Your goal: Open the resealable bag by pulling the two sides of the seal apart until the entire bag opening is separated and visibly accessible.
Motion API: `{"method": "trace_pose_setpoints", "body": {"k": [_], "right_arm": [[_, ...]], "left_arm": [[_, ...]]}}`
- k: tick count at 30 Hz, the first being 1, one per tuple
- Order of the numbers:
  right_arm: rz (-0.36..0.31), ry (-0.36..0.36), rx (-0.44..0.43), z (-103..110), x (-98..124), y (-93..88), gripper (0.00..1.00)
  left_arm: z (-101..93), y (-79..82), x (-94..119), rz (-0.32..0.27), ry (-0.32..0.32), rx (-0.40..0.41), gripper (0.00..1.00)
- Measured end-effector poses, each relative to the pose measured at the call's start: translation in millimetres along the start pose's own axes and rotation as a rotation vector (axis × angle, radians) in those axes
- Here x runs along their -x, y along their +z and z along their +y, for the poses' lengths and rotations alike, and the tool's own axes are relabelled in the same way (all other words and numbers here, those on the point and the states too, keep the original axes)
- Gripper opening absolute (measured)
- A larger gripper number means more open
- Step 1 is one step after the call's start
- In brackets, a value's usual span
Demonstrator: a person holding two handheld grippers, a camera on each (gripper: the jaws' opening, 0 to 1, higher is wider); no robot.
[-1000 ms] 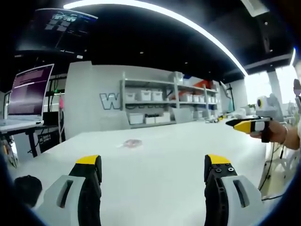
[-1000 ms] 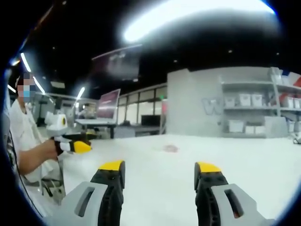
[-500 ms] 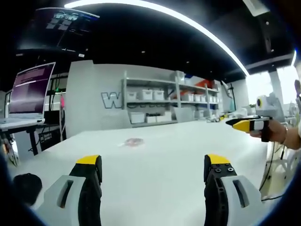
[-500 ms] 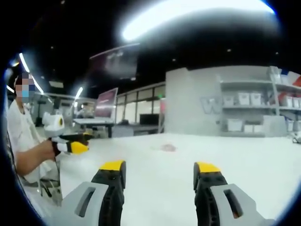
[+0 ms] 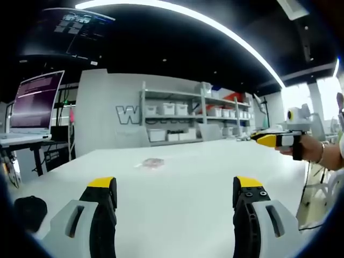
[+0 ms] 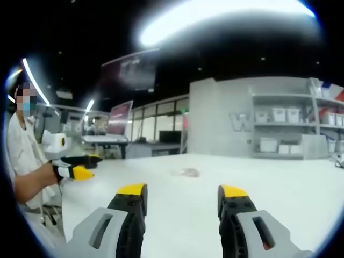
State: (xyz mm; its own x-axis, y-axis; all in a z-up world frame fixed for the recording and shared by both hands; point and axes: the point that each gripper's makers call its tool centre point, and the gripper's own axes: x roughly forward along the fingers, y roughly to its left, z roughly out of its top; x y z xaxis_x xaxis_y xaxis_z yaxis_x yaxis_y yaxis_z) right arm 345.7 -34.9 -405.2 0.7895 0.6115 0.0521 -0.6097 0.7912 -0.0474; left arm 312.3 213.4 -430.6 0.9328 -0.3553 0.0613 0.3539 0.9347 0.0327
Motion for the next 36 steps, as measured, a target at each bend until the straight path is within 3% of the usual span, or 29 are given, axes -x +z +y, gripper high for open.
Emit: {"method": "trace_pose_setpoints", "body": {"k": [16, 30, 36], "right_arm": [[0.029, -0.018, 0.001, -7.4, -13.7, -3.3, 0.50], [0.064, -0.004, 0.024, -6.5, -37.8, -6.4, 0.50], [0.090, 0.018, -0.015, -5.0, -52.1, -11.9, 0.50]], "left_arm": [[2.2, 2.8, 4.3, -0.013, 0.006, 0.005, 0.87], [5.2, -0.1, 4.5, 0.002, 0.010, 0.007, 0.87], [4.5, -2.8, 3.1, 0.016, 0.007, 0.005, 0.87]]}}
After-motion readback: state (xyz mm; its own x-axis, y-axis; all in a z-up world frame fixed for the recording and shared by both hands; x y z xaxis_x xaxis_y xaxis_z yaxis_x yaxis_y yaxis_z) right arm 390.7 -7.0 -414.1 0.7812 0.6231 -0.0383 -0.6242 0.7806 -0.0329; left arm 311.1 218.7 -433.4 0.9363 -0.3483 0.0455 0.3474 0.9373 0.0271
